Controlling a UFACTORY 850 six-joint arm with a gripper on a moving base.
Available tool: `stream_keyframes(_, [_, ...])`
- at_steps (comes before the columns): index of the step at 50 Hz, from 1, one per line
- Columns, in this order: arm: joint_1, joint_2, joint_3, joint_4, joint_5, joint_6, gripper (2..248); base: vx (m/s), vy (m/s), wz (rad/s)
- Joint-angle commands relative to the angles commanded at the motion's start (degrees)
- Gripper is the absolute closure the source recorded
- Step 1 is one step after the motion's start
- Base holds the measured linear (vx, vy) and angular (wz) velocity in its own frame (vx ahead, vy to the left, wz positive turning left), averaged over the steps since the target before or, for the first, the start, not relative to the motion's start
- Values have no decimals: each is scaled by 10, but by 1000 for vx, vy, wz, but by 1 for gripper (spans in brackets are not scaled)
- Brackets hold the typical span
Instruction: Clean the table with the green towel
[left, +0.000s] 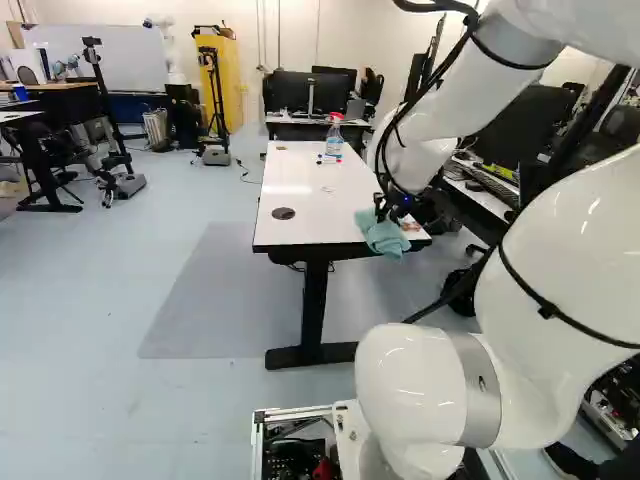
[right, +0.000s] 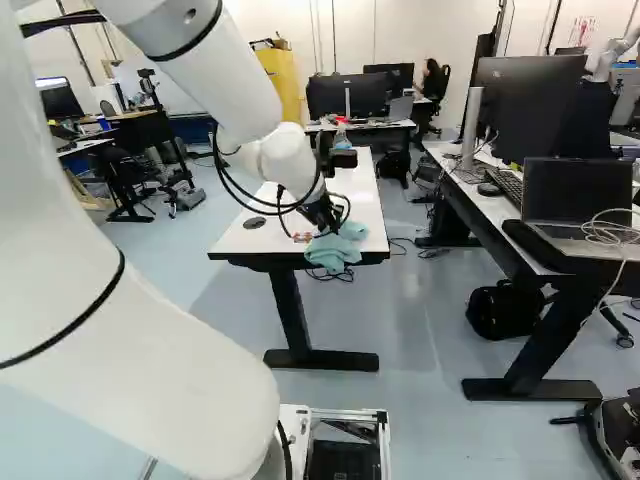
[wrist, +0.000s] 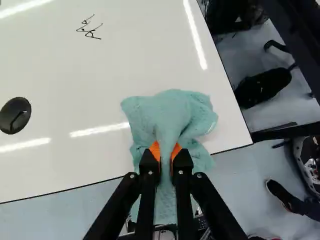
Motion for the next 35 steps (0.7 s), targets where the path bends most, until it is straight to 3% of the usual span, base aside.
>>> stream_keyframes(24, [12, -27, -63, 0, 0, 0, 207, 0, 0, 0])
stream_keyframes(35, [17, -61, -96, 0, 0, 0, 207, 0, 0, 0])
